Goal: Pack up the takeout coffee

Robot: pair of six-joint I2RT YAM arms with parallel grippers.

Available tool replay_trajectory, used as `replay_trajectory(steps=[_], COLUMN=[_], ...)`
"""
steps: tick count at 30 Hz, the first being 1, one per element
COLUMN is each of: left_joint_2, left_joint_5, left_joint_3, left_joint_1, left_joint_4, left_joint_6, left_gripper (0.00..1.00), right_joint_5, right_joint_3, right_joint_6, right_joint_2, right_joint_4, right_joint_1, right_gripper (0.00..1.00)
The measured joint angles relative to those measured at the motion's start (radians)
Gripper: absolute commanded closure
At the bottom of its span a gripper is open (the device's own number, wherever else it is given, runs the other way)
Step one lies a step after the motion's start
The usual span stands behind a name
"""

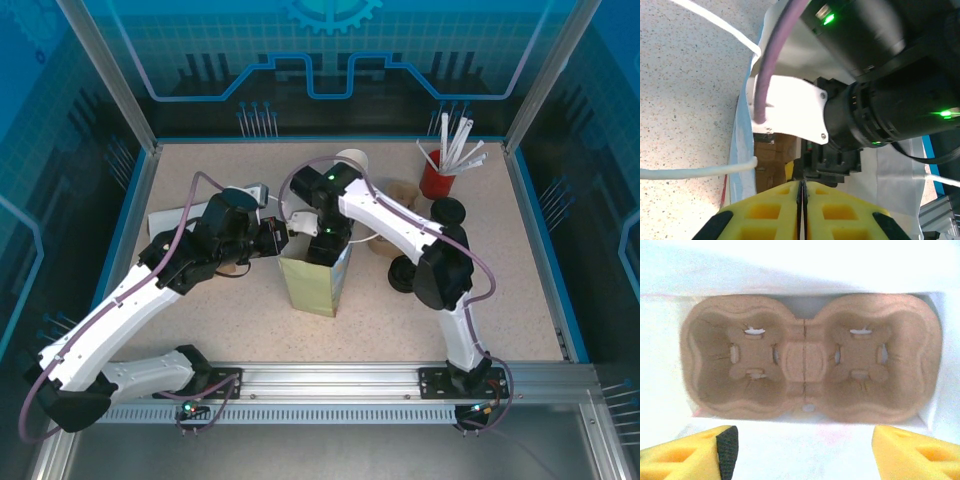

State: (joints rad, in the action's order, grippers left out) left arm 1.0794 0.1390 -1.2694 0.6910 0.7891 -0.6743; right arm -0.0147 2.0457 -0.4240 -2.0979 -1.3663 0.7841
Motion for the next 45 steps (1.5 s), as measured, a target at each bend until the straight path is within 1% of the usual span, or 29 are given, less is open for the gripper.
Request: replay_trajectory(steps=[3, 6, 8, 10, 14, 19, 24, 26, 28, 30, 34, 39, 45], left_joint_2=[0.0, -0.003, -0.009, -0.023, -0.064, -0.13, -0.17, -0.174, -0.174, -0.174, -0.175, -0.169, -0.118], left_joint_5=[0.0, 0.003, 0.005, 0.01, 0.028, 0.074, 0.116, 0.127, 0.135, 0.143, 0.153, 0.153, 0.152], left_joint_3=[-0.004, -0.019, -0.032, -0.044, -0.064, -0.093, -0.099, -0.099, -0.099, -0.099, -0.099, -0.099, -0.115], left_joint_1=[0.0, 0.0, 0.0, 0.0, 0.0, 0.0, 0.0, 0.0, 0.0, -0.002, -0.013, -0.036, -0.044], left_joint_4=[0.01, 0.023, 0.032, 0.042, 0.056, 0.09, 0.109, 0.113, 0.116, 0.121, 0.124, 0.127, 0.143], left_joint_6=[0.003, 0.003, 0.005, 0.014, 0.019, 0.018, 0.022, 0.024, 0.028, 0.03, 0.046, 0.05, 0.064], left_gripper=[0.76, 0.69, 0.61, 0.57, 0.52, 0.45, 0.33, 0.3, 0.28, 0.25, 0.23, 0.23, 0.22], right_joint_5=[0.006, 0.022, 0.032, 0.044, 0.053, 0.053, 0.06, 0.063, 0.066, 0.062, 0.045, 0.042, 0.045], right_joint_3=[0.024, 0.053, 0.078, 0.108, 0.186, 0.301, 0.323, 0.322, 0.299, 0.248, 0.089, -0.133, -0.362], right_joint_6=[0.007, 0.014, 0.021, 0.029, 0.04, 0.074, 0.119, 0.14, 0.164, 0.192, 0.245, 0.307, 0.384], right_joint_2=[0.023, 0.039, 0.048, 0.062, 0.08, 0.099, 0.181, 0.228, 0.29, 0.37, 0.543, 0.742, 0.907], right_joint_4=[-0.014, -0.024, -0.03, -0.033, -0.05, -0.061, -0.027, 0.0, 0.04, 0.086, 0.186, 0.301, 0.382], right_joint_1=[-0.003, -0.008, -0.013, -0.019, -0.033, -0.06, -0.092, -0.103, -0.11, -0.117, -0.139, -0.191, -0.271], right_gripper=[0.21, 0.18, 0.15, 0.14, 0.13, 0.13, 0.12, 0.1, 0.07, 0.0, 0.0, 0.0, 0.0])
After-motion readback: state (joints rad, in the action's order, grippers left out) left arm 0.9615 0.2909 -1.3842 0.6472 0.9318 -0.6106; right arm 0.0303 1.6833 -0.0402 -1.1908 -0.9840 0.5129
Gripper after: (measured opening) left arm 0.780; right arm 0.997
